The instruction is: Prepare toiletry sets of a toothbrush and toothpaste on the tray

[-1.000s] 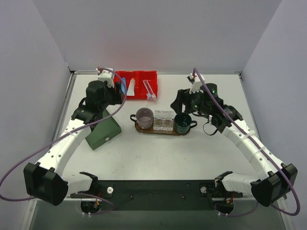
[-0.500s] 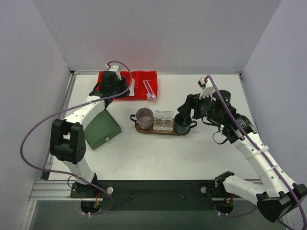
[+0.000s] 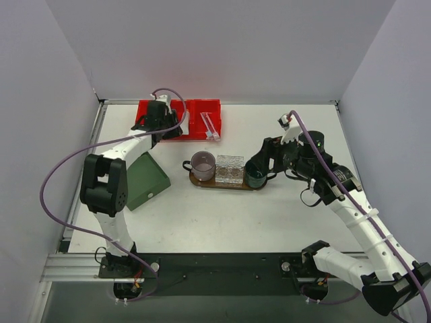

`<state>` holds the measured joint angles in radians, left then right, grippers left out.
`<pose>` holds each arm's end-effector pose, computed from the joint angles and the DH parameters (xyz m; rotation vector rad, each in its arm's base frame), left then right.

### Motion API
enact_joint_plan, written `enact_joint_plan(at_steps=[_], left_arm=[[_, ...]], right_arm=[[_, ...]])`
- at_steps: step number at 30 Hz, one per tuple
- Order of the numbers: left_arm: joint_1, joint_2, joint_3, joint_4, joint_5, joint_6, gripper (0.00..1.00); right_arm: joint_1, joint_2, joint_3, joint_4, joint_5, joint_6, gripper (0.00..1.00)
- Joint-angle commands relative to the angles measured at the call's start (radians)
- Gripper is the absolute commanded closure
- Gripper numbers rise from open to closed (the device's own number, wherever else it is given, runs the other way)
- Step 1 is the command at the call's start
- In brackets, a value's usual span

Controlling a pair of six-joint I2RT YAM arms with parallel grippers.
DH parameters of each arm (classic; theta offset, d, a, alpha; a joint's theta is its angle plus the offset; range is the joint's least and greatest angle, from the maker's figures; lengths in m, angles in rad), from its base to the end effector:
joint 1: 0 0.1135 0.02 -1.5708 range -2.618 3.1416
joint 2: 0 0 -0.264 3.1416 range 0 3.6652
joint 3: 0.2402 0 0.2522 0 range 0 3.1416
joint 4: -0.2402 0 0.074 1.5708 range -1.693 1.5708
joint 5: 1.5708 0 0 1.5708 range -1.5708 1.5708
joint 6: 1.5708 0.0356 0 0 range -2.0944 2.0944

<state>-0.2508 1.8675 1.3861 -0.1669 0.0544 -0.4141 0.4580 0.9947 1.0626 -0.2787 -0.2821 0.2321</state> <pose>0.4155 -0.1084 0.2396 -0.1533 2.2464 -0.4231 0.1950 0.1072 0.3887 -0.4135 1.7879 0.7423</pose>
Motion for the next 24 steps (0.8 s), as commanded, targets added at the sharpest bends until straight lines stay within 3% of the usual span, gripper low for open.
enact_joint_plan(at_steps=[1,8,24], left_arm=[[0.008,0.047,0.088,0.008,-0.047,0.004,0.58],[0.015,0.096,0.114,-0.009,-0.079,0.015,0.59],[0.053,0.183,0.117,0.075,0.085,-0.031,0.55]], right_arm=[[-0.005,-0.014,0.0,-0.002,-0.022,0.01,0.37],[-0.004,-0.034,-0.019,-0.001,-0.014,0.023,0.37],[-0.004,-0.054,-0.033,-0.011,-0.003,0.024,0.37]])
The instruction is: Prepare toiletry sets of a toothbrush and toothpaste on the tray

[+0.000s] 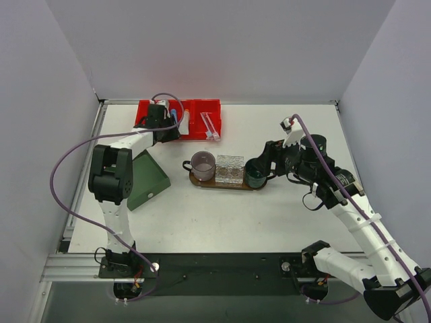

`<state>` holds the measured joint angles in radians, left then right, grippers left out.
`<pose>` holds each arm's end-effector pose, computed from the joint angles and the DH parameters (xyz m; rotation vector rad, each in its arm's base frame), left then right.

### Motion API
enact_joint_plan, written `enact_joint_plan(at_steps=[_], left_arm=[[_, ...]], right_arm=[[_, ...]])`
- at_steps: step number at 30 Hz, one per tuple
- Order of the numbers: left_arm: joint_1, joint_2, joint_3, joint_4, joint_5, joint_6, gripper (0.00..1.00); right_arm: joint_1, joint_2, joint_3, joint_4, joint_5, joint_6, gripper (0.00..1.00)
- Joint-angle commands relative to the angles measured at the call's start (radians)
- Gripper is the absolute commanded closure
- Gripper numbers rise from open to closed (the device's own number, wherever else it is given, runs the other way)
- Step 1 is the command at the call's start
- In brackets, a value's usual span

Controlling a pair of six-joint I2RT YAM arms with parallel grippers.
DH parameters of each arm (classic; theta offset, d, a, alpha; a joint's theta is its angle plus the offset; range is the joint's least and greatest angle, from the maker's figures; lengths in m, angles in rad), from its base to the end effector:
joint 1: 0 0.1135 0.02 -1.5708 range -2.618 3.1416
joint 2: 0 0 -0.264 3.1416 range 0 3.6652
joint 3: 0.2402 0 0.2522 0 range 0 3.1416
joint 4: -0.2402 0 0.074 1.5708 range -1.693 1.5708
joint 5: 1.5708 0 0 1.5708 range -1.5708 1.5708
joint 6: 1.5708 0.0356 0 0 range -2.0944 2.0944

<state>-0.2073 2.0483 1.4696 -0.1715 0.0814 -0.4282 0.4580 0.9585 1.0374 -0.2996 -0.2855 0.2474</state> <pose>0.4489 -0.0974 0.1896 -0.2180 2.3444 -0.4110 0.1869 0.1033 0.3850 -0.4029 1.8028 0.7550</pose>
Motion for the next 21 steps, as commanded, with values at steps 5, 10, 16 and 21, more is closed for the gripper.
enact_joint_plan(at_steps=[5,10,16,21], left_arm=[[0.028,0.029,0.043,0.109,0.11,-0.058,0.53],[0.046,0.059,0.055,0.115,0.156,-0.107,0.53],[0.058,0.079,0.049,0.156,0.205,-0.174,0.53],[0.065,0.084,0.034,0.224,0.241,-0.234,0.53]], right_arm=[[-0.004,-0.01,-0.005,0.01,-0.007,0.012,0.37],[-0.005,-0.014,0.0,0.008,-0.003,0.01,0.37],[-0.005,-0.015,-0.004,0.005,0.0,0.01,0.37],[-0.004,-0.015,-0.007,0.004,0.005,0.009,0.37]])
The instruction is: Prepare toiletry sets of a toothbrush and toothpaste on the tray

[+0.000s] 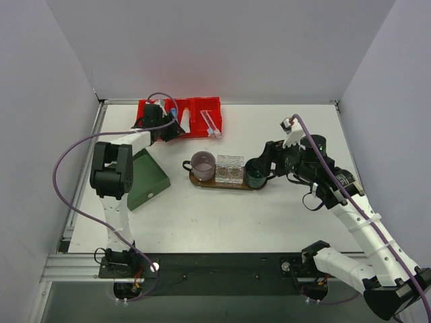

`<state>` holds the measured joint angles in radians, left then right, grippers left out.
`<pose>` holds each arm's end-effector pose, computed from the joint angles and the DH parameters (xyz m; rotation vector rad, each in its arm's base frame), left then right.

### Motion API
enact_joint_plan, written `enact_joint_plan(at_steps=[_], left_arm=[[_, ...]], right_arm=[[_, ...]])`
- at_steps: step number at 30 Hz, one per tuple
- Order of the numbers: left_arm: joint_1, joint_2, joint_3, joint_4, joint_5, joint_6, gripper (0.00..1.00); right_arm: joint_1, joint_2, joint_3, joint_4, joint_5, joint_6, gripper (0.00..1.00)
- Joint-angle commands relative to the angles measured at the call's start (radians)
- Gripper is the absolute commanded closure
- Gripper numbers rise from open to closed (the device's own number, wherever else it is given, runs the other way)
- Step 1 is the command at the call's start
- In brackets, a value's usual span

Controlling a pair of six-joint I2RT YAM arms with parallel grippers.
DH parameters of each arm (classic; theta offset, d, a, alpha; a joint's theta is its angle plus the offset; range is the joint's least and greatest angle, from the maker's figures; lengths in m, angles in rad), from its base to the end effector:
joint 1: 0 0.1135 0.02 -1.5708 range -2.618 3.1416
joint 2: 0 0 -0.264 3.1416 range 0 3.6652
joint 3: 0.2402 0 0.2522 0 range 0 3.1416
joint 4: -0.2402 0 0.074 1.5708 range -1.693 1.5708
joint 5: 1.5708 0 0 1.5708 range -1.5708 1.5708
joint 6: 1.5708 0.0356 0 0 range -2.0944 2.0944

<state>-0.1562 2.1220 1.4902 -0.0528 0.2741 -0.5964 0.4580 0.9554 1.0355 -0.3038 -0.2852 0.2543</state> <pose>0.4680 -0.0835 0.1737 -0.3581 2.2958 -0.7018 0.1861 0.1029 0.3845 -0.3966 1.8082 0.7592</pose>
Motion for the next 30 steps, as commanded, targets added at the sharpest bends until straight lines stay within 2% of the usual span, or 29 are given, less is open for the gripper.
enact_joint_plan(at_steps=[1,9,19,27,30], left_arm=[[0.014,0.01,0.015,0.11,0.053,-0.08,0.53],[0.015,0.013,-0.022,0.212,0.073,-0.181,0.53],[0.015,0.023,-0.019,0.188,0.042,-0.218,0.54],[0.012,0.015,-0.03,0.234,0.011,-0.296,0.64],[0.009,0.01,-0.038,0.255,0.01,-0.319,0.64]], right_arm=[[-0.004,-0.01,-0.005,0.006,0.004,0.002,0.37],[-0.004,-0.007,-0.005,0.006,0.006,-0.004,0.37],[-0.005,0.011,-0.003,0.005,0.008,-0.009,0.37],[-0.004,0.019,-0.005,0.005,0.012,-0.01,0.37],[-0.002,0.023,-0.005,0.005,0.015,-0.015,0.37]])
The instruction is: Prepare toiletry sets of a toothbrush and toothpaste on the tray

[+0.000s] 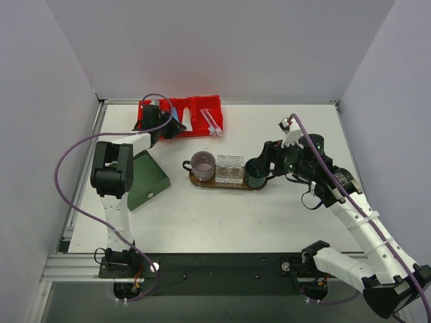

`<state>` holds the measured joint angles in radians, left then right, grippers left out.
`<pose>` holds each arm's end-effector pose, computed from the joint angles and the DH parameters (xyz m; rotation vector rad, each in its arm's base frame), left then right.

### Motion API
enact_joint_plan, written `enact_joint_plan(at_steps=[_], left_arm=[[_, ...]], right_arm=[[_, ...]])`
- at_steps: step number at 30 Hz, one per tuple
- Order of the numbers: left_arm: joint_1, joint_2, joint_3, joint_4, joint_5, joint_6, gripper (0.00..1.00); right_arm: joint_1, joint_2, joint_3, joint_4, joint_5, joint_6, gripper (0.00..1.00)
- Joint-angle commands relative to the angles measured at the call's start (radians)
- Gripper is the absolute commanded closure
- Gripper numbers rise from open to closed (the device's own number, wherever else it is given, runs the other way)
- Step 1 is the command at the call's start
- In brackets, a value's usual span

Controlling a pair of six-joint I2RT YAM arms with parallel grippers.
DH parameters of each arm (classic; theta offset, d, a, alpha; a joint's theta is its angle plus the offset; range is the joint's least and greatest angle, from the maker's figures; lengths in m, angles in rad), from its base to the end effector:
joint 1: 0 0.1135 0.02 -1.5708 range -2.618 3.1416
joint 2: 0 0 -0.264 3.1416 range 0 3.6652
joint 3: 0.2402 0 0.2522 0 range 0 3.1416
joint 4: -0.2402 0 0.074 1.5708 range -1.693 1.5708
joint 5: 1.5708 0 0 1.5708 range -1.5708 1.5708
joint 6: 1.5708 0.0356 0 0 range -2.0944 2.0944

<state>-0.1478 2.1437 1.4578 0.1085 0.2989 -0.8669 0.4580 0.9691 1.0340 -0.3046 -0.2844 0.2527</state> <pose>0.4744 -0.0812 0.1677 -0.6208 2.1744 -0.8902 0.1895 0.1045 0.3812 -0.3975 1.8243 0.7558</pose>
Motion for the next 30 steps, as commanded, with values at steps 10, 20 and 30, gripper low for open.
enact_joint_plan(at_steps=[10,20,30], left_arm=[[-0.009,0.005,0.013,0.112,-0.02,-0.087,0.69],[-0.012,0.019,0.041,0.091,-0.007,-0.08,0.94],[-0.012,-0.042,0.041,0.114,0.042,-0.038,1.0]], right_arm=[[-0.004,0.025,-0.005,0.001,0.025,-0.027,0.37],[-0.004,0.033,0.0,-0.002,0.036,-0.036,0.37],[-0.004,0.025,0.003,-0.013,0.044,-0.043,0.37]])
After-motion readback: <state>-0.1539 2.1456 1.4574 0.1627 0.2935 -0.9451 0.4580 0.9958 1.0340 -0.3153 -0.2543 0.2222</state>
